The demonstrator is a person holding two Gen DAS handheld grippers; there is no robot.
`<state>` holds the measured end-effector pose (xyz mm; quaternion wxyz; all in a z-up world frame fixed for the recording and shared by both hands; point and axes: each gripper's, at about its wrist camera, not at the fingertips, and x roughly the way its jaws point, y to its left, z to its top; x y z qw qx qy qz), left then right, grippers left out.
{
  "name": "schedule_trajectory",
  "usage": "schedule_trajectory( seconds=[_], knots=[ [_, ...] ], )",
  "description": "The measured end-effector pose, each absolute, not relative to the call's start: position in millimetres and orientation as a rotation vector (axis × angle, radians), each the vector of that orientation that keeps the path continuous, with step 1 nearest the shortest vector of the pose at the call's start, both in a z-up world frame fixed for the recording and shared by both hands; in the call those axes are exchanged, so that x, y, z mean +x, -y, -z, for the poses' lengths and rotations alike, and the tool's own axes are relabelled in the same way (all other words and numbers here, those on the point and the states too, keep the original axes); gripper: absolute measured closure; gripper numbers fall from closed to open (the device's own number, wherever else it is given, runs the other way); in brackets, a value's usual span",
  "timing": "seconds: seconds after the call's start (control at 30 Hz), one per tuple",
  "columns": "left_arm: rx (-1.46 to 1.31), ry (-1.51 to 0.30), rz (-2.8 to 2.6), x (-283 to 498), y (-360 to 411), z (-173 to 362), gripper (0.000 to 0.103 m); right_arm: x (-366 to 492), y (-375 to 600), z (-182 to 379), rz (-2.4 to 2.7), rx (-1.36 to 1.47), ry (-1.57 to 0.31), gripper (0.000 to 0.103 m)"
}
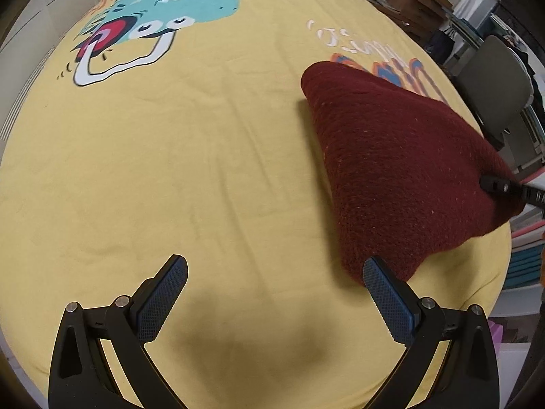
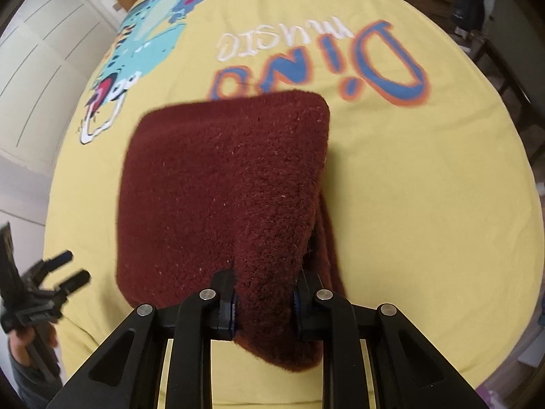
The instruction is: Fold small clothes
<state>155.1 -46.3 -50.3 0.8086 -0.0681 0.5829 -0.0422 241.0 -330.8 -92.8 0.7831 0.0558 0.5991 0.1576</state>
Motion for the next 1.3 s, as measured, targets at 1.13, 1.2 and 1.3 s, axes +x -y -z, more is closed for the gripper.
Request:
schedule_trajectory(
  seconds=[1.13, 1.2, 1.3],
  knots=[
    [-0.104, -1.369, 0.150, 273, 147, 93, 0.001, 291, 319, 148, -0.386, 0.148, -1.372, 0.000],
    [-0.100, -1.370, 0.139, 272, 146, 104, 0.001, 290, 319, 162, -0.396, 0.161, -1.392, 0.000],
    [-0.099, -1.351, 0.135, 267, 143, 117, 0.000, 287, 323, 174, -0.409, 0.192, -1.390, 0.001]
  ],
)
